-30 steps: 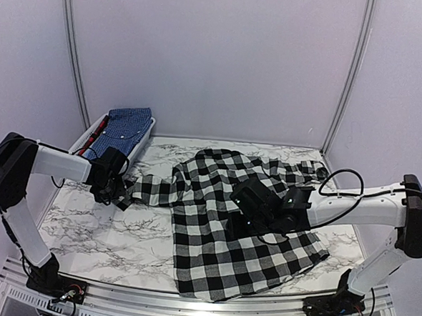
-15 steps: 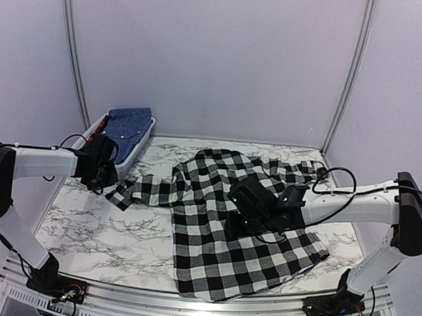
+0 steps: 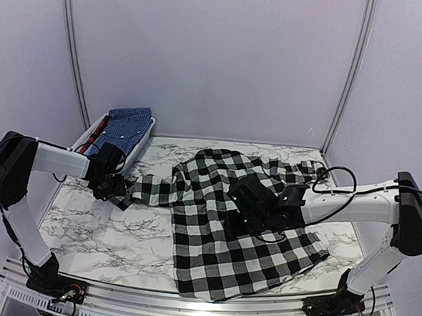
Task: Fold and stack the long sleeve shirts
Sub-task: Pick up the flattened shirt from the center of the board.
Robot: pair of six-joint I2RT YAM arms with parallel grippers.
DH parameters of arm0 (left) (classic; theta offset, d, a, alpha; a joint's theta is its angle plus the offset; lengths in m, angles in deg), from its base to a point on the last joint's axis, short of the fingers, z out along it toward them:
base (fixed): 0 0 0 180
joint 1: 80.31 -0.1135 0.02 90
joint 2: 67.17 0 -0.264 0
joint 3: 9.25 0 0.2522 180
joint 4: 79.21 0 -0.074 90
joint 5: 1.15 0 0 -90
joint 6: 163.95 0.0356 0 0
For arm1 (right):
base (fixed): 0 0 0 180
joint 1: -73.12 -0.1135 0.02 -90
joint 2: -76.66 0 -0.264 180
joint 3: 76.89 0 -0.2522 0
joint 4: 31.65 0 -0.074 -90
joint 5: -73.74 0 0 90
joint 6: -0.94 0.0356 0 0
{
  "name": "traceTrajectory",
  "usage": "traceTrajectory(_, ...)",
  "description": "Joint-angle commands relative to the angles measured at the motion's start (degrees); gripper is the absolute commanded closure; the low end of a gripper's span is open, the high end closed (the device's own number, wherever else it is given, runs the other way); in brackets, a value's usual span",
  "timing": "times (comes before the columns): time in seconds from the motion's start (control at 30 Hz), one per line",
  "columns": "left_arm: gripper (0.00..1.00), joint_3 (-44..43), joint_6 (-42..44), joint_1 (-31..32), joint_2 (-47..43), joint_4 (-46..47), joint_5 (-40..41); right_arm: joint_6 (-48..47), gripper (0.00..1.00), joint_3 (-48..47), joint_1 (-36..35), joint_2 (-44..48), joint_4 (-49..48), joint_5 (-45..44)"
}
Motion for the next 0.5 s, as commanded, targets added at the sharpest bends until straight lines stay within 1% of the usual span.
traceTrajectory(0.0, 0.43, -0.49, 1.54, -0.04, 3.27, -0.89, -0.74, -0.44, 0.57, -1.71, 0.36, -0.56, -1.14, 0.16)
traceTrajectory(0.2, 0.62, 0.88, 0.41, 0.57, 3.8, -0.03, -1.11, -0.24, 0.57, -1.2, 0.35, -0.58, -1.59, 0.34)
traceTrajectory(0.23, 0.67, 1.47, 0.05, 0.72, 3.64, 0.25, -1.05, -0.2, 0.57, -1.18, 0.35, -0.63, -1.67, 0.41)
traceTrajectory(0.27, 0.69, 2.07, -0.31, 1.11, 3.2, 0.56, -0.75, -0.12, 0.57, -1.18, 0.38, -0.72, -1.78, 0.46)
traceTrajectory(0.33, 0.68, 3.44, -1.37, 1.3, 1.31, 1.25, -1.84, -0.11, 0.57, -1.09, 0.4, -0.73, -1.9, 0.58)
traceTrajectory(0.47, 0.63, 5.99, -3.75, 2.24, -5.17, 1.97, -1.84, -0.19, 0.57, -0.56, 0.38, -0.39, -2.13, 0.24)
